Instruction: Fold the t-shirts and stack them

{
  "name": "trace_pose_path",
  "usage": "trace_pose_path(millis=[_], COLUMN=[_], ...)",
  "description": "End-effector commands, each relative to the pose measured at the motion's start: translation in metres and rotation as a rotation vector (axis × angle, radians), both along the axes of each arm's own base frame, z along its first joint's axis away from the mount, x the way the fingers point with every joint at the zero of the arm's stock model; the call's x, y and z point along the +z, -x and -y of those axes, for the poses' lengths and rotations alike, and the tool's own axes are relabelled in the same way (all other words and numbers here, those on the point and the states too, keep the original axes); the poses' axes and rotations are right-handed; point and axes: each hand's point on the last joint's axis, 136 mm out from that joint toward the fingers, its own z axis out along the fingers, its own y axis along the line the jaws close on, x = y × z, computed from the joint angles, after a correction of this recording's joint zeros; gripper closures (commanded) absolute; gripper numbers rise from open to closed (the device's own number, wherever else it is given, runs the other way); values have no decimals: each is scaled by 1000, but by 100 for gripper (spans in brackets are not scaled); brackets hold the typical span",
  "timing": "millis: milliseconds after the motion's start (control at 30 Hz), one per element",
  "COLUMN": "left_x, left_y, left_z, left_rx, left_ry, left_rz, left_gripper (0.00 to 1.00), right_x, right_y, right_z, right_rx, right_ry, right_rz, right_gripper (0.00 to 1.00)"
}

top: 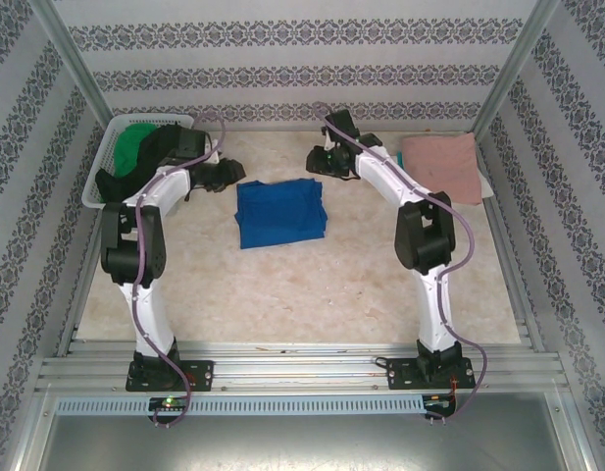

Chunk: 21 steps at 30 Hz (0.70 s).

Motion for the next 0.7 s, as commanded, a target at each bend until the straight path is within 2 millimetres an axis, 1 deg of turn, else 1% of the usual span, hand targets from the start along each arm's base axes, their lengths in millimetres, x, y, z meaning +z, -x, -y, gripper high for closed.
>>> trace_pose_path(millis=[0,67,167,233,267,367,433,467,500,600,667], left_x=[-3,-18,-42,-56,-59,-63,-65,-66,-69,-75,-78], left_y=[24,27,19,10,5,-11,-19,-23,-26,-34,-39], left_z=[34,45,46,39,36,31,27,25,23,22,22], left_rx=[-100,-129,-134,-110,-102,-85,-78,-76,-71,-67,-72], left_ry=[47,30,19,-12,-13,-29,-49,-52,-55,-55,-57], left_rz=[24,16,-43,-70,-72,-65,-74,-74,-80,-89,-92], left_gripper=[65,65,65,66,66,65,65,65,65,65,65], right_x=[2,-17,-42,-57,-62,-78,-82,-79,-76,-56,-47], right_y=[22,24,18,12,11,6,5,7,9,21,35], right_z=[-49,-64,-66,-57,-52,-30,-20,-17,-14,-11,-13], right_rx=[87,93,66,40,33,-5,-12,-11,-9,10,24], right_ry=[-121,-101,-95,-86,-73,-48,-58,-66,-67,-57,-38], right_rz=[24,2,-45,-62,-70,-98,-111,-111,-106,-58,-40], right_gripper=[60,63,66,67,67,67,67,70,71,66,64])
